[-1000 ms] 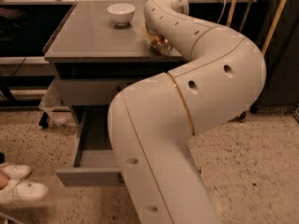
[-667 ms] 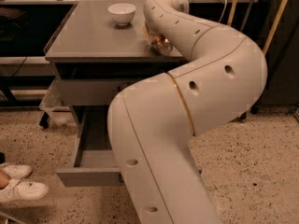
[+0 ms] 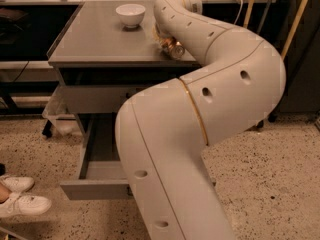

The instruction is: Pick orange can from middle drawer and place on counter

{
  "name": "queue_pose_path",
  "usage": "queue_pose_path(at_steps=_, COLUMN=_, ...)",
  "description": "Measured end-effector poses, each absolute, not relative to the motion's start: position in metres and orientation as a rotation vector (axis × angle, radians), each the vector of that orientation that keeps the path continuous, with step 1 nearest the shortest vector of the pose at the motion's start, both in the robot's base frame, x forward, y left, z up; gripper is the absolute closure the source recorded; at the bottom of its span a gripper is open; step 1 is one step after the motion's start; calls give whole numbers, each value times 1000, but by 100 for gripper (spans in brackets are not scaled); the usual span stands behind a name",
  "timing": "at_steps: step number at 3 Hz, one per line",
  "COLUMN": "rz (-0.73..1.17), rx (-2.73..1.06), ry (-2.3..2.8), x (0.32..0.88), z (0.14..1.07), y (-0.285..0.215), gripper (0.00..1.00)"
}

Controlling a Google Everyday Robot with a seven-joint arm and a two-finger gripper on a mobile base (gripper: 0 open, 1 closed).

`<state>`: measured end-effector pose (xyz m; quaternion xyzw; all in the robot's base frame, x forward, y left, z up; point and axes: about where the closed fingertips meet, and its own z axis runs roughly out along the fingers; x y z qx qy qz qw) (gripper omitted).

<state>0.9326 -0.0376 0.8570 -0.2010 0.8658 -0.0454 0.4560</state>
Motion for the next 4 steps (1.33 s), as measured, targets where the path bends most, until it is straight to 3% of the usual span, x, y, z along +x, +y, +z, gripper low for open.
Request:
queue_pose_path(at_steps=2, rz=-112, rx=-496, ry=2135, x=933, z=857, y=-38, gripper=11)
queue_pose_path(at_steps=3, rz=-112, rx=-496, ry=2135, x=933, z=857, y=-38, gripper=0)
queue_pose_path(at_steps=4, rz=-112, rx=-496, ry=2135, x=933, z=857, y=-38, gripper=0)
